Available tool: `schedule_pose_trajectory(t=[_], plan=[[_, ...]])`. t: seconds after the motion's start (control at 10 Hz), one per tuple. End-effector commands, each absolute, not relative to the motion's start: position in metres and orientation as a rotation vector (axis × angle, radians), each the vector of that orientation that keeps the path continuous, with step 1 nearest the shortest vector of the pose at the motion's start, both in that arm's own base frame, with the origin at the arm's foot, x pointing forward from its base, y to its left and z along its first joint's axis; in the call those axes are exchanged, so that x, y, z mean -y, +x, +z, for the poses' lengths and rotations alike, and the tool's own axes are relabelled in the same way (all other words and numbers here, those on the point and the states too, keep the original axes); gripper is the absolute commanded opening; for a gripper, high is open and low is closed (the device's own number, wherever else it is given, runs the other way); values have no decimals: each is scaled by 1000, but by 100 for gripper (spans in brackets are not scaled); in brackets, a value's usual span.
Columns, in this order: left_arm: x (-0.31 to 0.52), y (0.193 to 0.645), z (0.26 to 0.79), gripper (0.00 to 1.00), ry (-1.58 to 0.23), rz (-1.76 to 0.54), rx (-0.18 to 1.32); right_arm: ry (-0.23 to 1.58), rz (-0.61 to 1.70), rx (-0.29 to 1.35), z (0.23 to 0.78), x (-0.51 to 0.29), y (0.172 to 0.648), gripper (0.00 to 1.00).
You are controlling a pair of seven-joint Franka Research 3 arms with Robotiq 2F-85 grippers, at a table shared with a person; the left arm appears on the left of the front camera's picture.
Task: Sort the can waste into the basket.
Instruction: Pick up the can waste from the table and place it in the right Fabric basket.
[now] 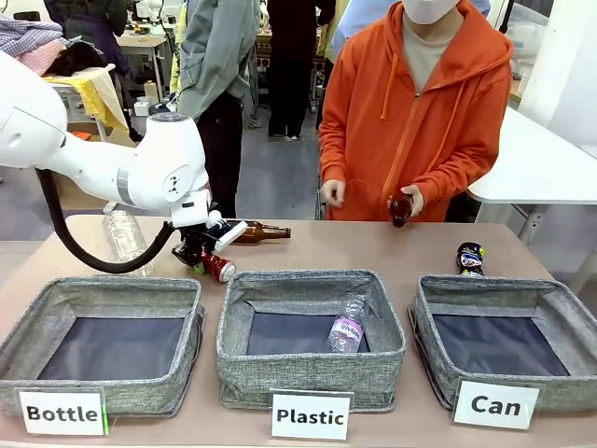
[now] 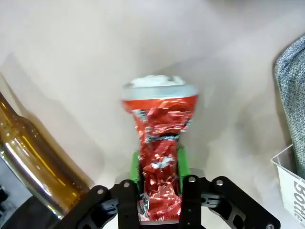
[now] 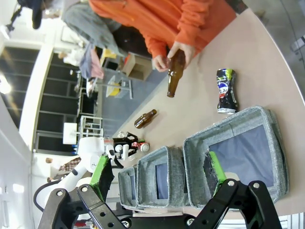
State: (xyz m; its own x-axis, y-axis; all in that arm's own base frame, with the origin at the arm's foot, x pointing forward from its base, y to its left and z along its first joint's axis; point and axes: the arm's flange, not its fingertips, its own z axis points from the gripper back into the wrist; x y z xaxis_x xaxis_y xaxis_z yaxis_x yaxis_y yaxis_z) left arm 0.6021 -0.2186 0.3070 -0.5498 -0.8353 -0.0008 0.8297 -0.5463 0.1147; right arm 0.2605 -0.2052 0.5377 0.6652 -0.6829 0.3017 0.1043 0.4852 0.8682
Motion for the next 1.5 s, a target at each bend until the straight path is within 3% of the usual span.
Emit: schedule_pose_trajectory(t=[0.0, 0.3, 0.5, 0.7, 0.8, 1.1, 1.4], plan=[[221, 607, 308, 0, 79, -2136, 114, 971, -508, 729, 538, 208, 262, 100], [213, 602, 325, 0, 86, -2097, 162, 971, -508, 729, 538, 208, 262, 100], [186, 581, 373, 0, 53, -1957, 243, 971, -508, 729, 538, 208, 262, 100], [144, 529, 441, 0, 12, -1819, 389, 971, -508, 729, 538, 208, 262, 100], [128, 503, 460, 0, -45, -1807, 386, 971, -508, 729, 538, 208, 262, 100], [67, 422, 478, 0, -166, -1740, 428, 971, -508, 729, 538, 208, 262, 100], [-27, 360, 498, 0, -287, -1630, 623, 971, -508, 729, 538, 208, 262, 100]])
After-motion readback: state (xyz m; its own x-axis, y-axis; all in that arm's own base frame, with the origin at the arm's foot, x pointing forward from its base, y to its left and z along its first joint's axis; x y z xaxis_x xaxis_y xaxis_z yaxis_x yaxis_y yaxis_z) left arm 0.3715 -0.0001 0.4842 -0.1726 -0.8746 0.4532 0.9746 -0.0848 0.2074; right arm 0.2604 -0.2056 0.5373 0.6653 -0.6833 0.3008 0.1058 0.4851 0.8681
